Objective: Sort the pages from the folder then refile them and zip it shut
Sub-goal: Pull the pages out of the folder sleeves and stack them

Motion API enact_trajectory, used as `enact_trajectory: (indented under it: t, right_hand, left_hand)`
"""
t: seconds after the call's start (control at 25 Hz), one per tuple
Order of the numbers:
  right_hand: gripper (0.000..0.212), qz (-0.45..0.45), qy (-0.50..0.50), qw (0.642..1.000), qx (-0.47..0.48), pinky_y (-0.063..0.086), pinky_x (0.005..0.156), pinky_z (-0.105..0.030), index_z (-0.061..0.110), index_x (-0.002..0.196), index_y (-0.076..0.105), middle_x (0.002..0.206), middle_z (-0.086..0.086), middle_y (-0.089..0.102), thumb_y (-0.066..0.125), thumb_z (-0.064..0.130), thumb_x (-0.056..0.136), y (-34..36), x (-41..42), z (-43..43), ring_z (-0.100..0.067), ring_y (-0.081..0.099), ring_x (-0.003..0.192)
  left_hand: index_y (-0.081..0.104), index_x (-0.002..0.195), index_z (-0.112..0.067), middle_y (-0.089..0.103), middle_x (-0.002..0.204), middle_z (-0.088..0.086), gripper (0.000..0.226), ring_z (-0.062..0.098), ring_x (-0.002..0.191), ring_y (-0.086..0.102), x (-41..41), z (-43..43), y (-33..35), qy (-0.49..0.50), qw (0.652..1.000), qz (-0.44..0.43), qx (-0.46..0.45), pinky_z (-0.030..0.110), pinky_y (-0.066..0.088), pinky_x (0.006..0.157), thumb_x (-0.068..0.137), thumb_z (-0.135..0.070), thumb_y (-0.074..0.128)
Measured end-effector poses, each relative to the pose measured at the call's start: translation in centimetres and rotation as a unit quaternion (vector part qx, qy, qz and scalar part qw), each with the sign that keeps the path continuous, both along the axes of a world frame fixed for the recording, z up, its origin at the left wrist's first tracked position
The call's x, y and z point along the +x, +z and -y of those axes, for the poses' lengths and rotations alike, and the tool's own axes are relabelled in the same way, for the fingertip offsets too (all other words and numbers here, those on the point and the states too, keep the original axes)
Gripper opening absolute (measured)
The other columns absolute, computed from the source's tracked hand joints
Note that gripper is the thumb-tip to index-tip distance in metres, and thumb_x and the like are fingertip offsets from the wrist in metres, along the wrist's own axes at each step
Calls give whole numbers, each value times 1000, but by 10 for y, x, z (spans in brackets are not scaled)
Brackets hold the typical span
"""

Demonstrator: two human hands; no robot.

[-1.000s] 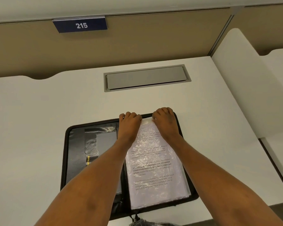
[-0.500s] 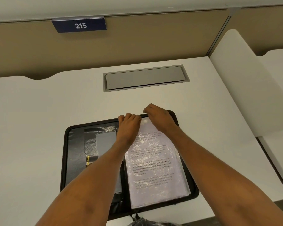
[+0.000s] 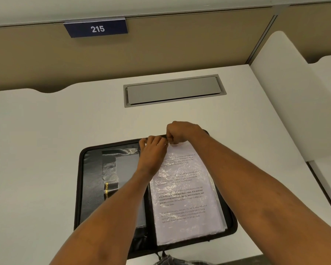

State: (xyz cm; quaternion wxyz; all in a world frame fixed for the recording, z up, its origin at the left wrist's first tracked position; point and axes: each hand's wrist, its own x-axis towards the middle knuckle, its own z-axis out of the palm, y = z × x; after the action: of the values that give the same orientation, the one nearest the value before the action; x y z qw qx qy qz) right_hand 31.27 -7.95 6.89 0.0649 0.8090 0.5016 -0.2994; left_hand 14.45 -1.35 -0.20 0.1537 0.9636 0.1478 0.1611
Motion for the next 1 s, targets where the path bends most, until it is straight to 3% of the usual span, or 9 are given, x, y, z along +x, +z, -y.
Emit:
enact_trajectory:
  t: [0.08,0.16,0.32,0.44,0.56,0.64,0.76,0.88,1.0]
  right_hand:
    - [5,17,9,1000,-17,55,78,-36,17,88,71,91,-5,69,75,13,86,-1,0,-1,-26,66,83]
    - [14,18,8,999,-36,57,82,-37,19,81,67,92,-4,70,79,12,83,-2,-1,0,-25,66,86]
    - [29,29,21,999,-37,50,83,-37,23,64,58,77,4,64,73,6,83,-6,0,3,-22,63,82]
    - [32,33,36,999,-15,38,90,-36,24,66,53,75,6,62,67,4,86,-5,3,5,-19,57,77]
    - [21,76,34,996,36,36,102,-39,23,81,56,89,2,66,61,9,95,-2,8,5,-19,56,82]
    - [8,68,11,996,52,32,101,-36,22,95,59,95,4,62,64,17,98,-2,10,6,-19,51,92]
    - [14,52,17,998,28,26,98,-36,24,99,58,99,5,60,70,19,95,2,8,5,-18,48,95]
    - [17,108,2,992,71,26,94,-35,26,91,57,95,5,63,64,12,96,4,8,4,-20,54,92]
    - [14,102,-23,992,75,24,90,-34,23,98,62,98,4,64,61,9,96,5,12,5,-21,56,93]
  left_hand:
    - [63,108,-20,64,109,-3,18,26,103,54,0,1,-3,-2,1000,9,0,47,36,94,95,-11,71]
    - [63,112,-20,62,113,-1,19,26,107,53,-1,4,-4,9,1000,14,-10,47,36,96,96,-13,70]
    - [61,119,-20,59,116,2,17,24,110,50,-11,21,-2,50,997,21,-61,47,36,98,102,-25,62]
    - [58,132,-22,58,131,2,29,26,125,52,-32,40,-7,-71,994,-42,-66,47,30,109,107,-33,46]
    - [26,161,-38,23,171,0,51,23,156,20,-47,60,-12,-169,972,-161,-24,51,10,126,111,-49,25]
    - [7,165,-43,1,175,-4,57,21,161,0,-49,72,-16,-174,968,-180,-16,53,-2,128,111,-56,19]
    - [3,165,-43,-6,175,-3,59,24,161,-8,-50,82,-15,-171,967,-187,0,57,-3,128,110,-59,19]
    - [3,165,-42,-8,175,-2,61,27,160,-14,-51,88,-16,-161,968,-193,22,60,-1,127,110,-60,20]
    - [2,165,-41,-7,175,-1,62,28,160,-15,-53,91,-15,-161,967,-197,31,62,2,127,109,-60,20]
